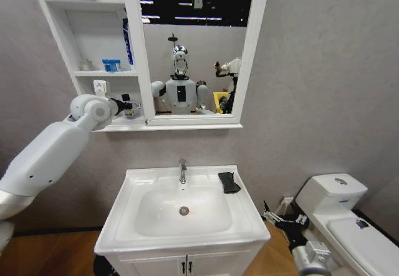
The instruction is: Move facial cleanser and shampoo from washbasin to cabinet, then wipe washbasin with towel.
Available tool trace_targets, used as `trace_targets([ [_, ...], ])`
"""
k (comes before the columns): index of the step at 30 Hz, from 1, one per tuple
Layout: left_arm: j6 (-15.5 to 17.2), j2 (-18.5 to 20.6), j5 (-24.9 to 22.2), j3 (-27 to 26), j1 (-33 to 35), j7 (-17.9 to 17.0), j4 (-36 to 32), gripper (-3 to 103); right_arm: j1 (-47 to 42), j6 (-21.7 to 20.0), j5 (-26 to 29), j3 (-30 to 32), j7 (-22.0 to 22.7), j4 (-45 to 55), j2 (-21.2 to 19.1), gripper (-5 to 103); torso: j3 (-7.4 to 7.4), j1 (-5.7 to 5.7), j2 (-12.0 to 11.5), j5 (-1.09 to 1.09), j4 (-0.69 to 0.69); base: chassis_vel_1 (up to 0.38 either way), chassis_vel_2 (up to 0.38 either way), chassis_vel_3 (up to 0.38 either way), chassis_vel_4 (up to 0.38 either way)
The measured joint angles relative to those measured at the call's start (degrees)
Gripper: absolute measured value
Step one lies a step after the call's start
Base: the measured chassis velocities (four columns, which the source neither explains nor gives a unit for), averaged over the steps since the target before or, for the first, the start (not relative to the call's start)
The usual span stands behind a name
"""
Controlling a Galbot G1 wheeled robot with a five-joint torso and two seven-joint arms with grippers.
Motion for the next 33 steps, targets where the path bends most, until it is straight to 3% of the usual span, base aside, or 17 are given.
trace_targets([
  [5,-0.84,3.52,0.0,-7.5,9.46,-1.76,-9.89,100,0.02,-0.64,0.09,-0.26,0.47,1.02,0.02,100,-0.01,-0.01,0.01,0.02,0.01,0.0,0.0,0.0,0.0],
  [7,-1.22,5.86,-0.72,-11.78,18.04,-6.16,-18.33,100,-0.46,-1.93,1.18,-0.52,1.26,2.58,-0.22,100,0.0,0.0,0.0,-0.05,0.03,0.0,0.0,0.0,0.0],
  [11,-2.21,7.12,-0.83,-16.07,26.09,-10.59,-24.27,100,-0.77,-2.86,1.61,-0.43,1.54,3.82,-0.71,100,-0.01,-0.02,0.01,0.01,0.02,0.0,0.0,0.0,0.0],
  [13,-3.37,6.53,1.57,-22.02,35.5,-13.08,-29.73,100,-1.08,-3.04,1.51,-0.24,1.9,4.87,-0.97,100,-0.01,-0.02,0.01,0.01,0.02,0.0,0.0,0.0,0.0],
  [14,-3.37,6.53,1.57,-22.02,35.5,-13.08,-29.73,100,-1.08,-3.04,1.51,-0.24,1.9,4.87,-0.97,100,-0.01,-0.02,0.01,0.01,0.02,0.0,0.0,0.0,0.0],
  [17,-4.8,2.53,11.38,-31.76,52.53,-12.18,-36.67,100,-1.78,-3.57,1.52,-0.19,2.28,6.88,-1.52,100,-0.01,-0.01,0.01,0.01,-0.01,0.0,0.0,0.0,0.0],
  [18,-4.8,2.53,11.38,-31.76,52.53,-12.18,-36.67,100,-1.78,-3.57,1.52,-0.19,2.28,6.88,-1.52,100,-0.01,-0.01,0.01,0.01,-0.01,0.0,0.0,0.0,0.0],
  [19,-5.3,0.76,15.42,-34.87,58.05,-9.88,-38.11,100,-1.84,-3.7,1.53,-0.13,2.35,7.28,-1.71,100,-0.01,-0.01,0.01,0.01,-0.01,0.0,0.0,0.0,0.0],
  [20,-6.84,-3.75,24.35,-41.1,67.73,-3.29,-39.73,100,-1.9,-3.77,1.55,0.04,2.52,7.85,-1.99,100,-0.01,-0.01,0.01,-0.01,0.0,0.0,0.0,0.0,0.0],
  [21,-6.84,-3.75,24.35,-41.1,67.73,-3.29,-39.73,100,-1.9,-3.77,1.55,0.04,2.52,7.85,-1.99,100,-0.01,-0.01,0.01,-0.01,0.0,0.0,0.0,0.0,0.0],
  [23,-14.44,-13.77,40.31,-50.86,82.72,9.03,-40.2,100,-1.98,-3.79,1.59,0.32,2.69,8.39,-2.35,100,-0.01,-0.01,0.01,-0.03,0.02,0.0,0.0,0.0,0.0],
  [24,-14.44,-13.77,40.31,-50.86,82.72,9.03,-40.2,100,-1.98,-3.79,1.59,0.32,2.69,8.39,-2.35,100,-0.01,-0.01,0.01,-0.03,0.02,0.0,0.0,0.0,0.0],
  [25,-18.93,-19.53,47.13,-55.18,89.71,15.63,-40.17,100,-1.96,-3.79,1.6,0.35,2.71,8.42,-2.52,100,-0.01,-0.02,0.01,-0.03,0.05,0.0,0.0,0.0,0.0],
  [26,-21.23,-23.19,50.1,-57.31,93.7,19.42,-40.39,100,-1.91,-3.8,1.6,0.33,2.72,8.42,-2.59,100,-0.01,-0.02,0.01,0.0,0.06,0.0,0.0,0.0,0.0],
  [28,-23.02,-25.94,51.54,-58.39,96.51,21.64,-40.93,100,-1.83,-3.81,1.6,0.25,2.74,8.33,-2.63,100,-0.01,-0.02,0.01,-0.01,0.05,0.0,0.0,0.0,0.0],
  [29,-25.97,-32.96,53.31,-59.66,102.01,25.32,-43.05,100,-1.73,-3.83,1.54,0.07,2.76,7.85,-2.71,100,-0.01,-0.03,0.01,0.01,0.03,0.0,0.0,0.0,0.0],
  [33,-28.7,-39.97,56.44,-59.28,106.88,28.64,-45.61,100,-1.96,-3.46,1.52,0.04,2.61,7.11,-2.69,100,-0.01,-0.02,0.01,0.04,0.03,0.0,0.0,0.0,0.0],
])
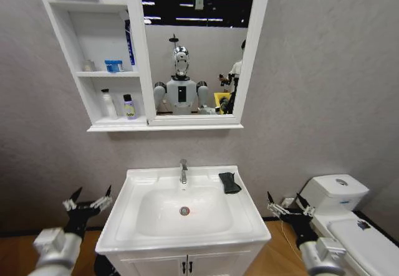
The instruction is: Move facial cleanser and shampoo from washbasin to cabinet, then wipe washbasin with towel.
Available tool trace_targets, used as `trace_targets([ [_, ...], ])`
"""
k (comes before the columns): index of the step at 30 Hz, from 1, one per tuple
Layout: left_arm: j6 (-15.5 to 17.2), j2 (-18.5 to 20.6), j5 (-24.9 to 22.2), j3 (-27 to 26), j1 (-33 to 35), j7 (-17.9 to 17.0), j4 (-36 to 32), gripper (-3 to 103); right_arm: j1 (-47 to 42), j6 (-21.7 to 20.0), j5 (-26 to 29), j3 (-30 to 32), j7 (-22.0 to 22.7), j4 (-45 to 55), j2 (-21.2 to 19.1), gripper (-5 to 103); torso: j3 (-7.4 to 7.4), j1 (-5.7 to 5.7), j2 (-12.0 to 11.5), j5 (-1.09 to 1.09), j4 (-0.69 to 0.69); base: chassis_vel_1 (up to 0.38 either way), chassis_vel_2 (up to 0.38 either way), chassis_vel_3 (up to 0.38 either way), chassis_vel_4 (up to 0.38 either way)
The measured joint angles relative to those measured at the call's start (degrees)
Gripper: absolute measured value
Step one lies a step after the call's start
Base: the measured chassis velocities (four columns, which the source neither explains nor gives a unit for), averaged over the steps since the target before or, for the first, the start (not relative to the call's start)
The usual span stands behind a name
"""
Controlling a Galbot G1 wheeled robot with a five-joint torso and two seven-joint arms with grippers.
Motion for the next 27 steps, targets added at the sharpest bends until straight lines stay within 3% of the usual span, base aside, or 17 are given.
trace_targets([
  [4,-1.47,-2.97,3.48,0.72,-1.88,-0.78,1.01,100,-0.36,1.04,0.73,-0.48,-0.26,0.03,0.15,100,0.0,0.02,0.0,-0.03,-0.04,0.0,0.0,0.0,0.0],
  [9,-1.47,-3.57,6.56,-0.75,-3.06,-1.55,2.48,100,-0.69,1.53,0.72,-0.81,-0.43,0.38,0.34,100,0.01,0.03,-0.01,-0.03,-0.03,0.0,0.0,0.0,0.0],
  [23,-1.4,-3.13,6.98,-1.44,-3.78,-2.81,3.49,100,-0.91,2.77,0.32,-0.69,-0.37,-0.94,0.84,100,0.01,0.03,-0.01,-0.04,-0.03,0.0,0.0,0.0,0.0],
  [27,-1.31,-3.07,6.84,-1.37,-3.87,-2.85,3.51,100,0.0,1.41,0.35,-0.79,0.18,-1.34,0.72,100,0.01,0.03,-0.01,-0.04,-0.03,0.0,0.0,0.0,0.0],
])
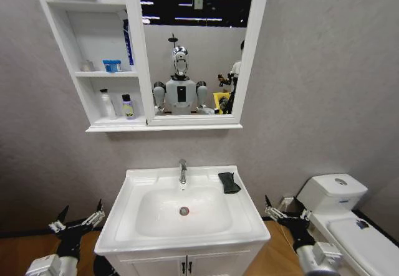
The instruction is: Move facial cleanser and shampoo from washbasin to cabinet, then wipe washbasin with towel.
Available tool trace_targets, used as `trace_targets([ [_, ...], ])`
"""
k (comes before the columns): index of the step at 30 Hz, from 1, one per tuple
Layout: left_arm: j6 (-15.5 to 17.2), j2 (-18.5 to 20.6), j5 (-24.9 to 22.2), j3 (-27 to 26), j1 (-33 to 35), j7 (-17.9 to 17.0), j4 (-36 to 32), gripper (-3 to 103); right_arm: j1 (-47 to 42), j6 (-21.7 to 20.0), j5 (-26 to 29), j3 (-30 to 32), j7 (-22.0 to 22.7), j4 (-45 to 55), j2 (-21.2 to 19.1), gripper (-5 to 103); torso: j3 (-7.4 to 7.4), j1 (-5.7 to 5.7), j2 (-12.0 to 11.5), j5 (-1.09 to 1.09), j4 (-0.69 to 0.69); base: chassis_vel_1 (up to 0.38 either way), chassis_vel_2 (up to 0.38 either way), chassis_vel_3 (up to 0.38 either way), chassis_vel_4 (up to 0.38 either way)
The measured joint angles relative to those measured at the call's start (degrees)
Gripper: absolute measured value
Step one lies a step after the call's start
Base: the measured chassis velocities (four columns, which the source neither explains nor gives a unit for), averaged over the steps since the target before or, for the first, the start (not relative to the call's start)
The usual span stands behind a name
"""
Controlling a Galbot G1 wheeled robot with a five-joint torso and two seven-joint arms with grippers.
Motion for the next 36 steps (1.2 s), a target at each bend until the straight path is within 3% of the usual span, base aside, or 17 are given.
trace_targets([
  [2,0.03,0.03,-0.05,0.04,-0.05,-0.03,0.01,100,1.19,-2.99,1.01,-0.12,0.33,-0.36,-0.48,100,0.0,0.0,0.0,0.0,0.0,0.0,0.0,0.0,0.0],
  [8,0.1,0.07,-0.13,0.09,-0.1,-0.06,0.03,100,4.16,-5.87,2.09,-0.26,1.31,-3.24,-2.35,100,0.0,0.0,0.0,0.0,0.01,0.0,0.0,0.0,0.0],
  [29,0.21,0.13,-0.24,0.18,-0.14,-0.12,0.04,100,4.49,-6.06,1.2,-0.38,-0.82,-4.36,-2.45,100,0.0,-0.03,0.01,0.0,0.0,-0.022,0.022,0.026,-0.027],
  [36,0.21,0.16,-0.25,0.19,-0.15,-0.12,0.04,100,6.34,-3.8,1.48,-2.73,-0.8,-8.31,-3.81,100,0.02,0.06,-0.02,0.0,0.01,-0.093,0.113,0.124,-0.115],
])
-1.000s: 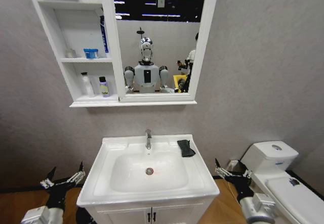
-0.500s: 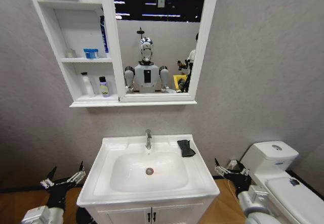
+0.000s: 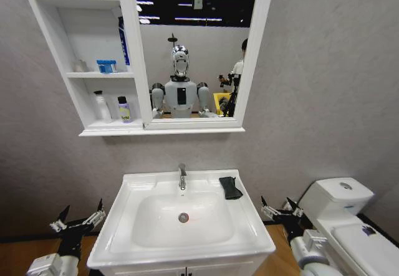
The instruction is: Move facial cleanser and shampoo from washbasin to cabinet, then wipe washbasin with towel.
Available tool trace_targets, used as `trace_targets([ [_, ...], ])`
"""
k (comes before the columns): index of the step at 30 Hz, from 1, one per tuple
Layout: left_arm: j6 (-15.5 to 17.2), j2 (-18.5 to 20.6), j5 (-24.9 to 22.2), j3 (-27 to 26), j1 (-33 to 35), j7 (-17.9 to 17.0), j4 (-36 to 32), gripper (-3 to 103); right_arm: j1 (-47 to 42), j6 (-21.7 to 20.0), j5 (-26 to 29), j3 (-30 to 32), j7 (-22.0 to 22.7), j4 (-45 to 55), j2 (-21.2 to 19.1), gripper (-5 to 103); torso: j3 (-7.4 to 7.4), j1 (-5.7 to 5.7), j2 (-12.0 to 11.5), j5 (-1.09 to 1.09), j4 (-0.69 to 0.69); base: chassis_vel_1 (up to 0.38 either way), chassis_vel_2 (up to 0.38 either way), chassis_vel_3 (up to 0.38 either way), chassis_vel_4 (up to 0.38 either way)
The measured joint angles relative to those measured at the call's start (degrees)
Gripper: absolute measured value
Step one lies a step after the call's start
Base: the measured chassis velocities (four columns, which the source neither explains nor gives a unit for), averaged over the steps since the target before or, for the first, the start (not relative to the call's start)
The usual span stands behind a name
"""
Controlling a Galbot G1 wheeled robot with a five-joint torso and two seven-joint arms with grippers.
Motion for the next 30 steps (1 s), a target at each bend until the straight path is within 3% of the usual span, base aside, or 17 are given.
trace_targets([
  [4,0.0,0.0,-0.01,0.0,0.0,0.0,0.0,100,4.15,-1.13,2.96,-2.16,1.77,-4.69,-2.37,100,-0.01,-0.04,0.0,0.0,-0.01,0.0,0.0,0.0,0.0],
  [5,0.01,0.0,0.0,0.0,0.01,-0.01,0.01,100,12.99,-5.87,8.71,-6.36,4.11,-12.74,-7.04,100,-0.02,-0.1,0.02,0.0,0.0,0.0,0.0,0.0,0.0],
  [6,0.01,0.0,-0.01,0.0,0.01,-0.01,0.01,100,16.4,-7.33,11.42,-8.13,4.81,-15.24,-8.83,100,-0.02,-0.1,0.02,0.01,0.01,0.055,-0.048,-0.018,0.047],
  [10,0.01,0.0,0.0,0.0,0.01,-0.01,0.01,100,21.26,-8.65,13.42,-11.2,5.71,-18.45,-11.97,100,-0.02,-0.09,0.02,0.0,0.02,0.0,0.0,0.0,0.0],
  [12,0.01,0.0,-0.01,0.01,0.0,-0.02,0.01,100,25.29,-12.2,17.34,-15.25,9.52,-20.37,-14.73,100,-0.01,-0.07,0.02,-0.02,0.0,0.0,0.0,0.0,0.0],
  [16,0.01,0.0,-0.01,0.01,0.0,-0.01,0.01,100,28.64,-17.1,21.17,-19.19,14.06,-22.85,-15.71,100,-0.01,-0.06,0.02,0.0,0.01,0.0,0.0,0.0,0.0],
  [30,0.01,0.0,-0.01,0.0,0.0,-0.01,0.01,100,35.97,-21.33,27.02,-28.56,15.46,-29.24,-19.93,100,-0.01,-0.06,0.02,0.0,0.0,0.0,0.0,0.0,0.0],
])
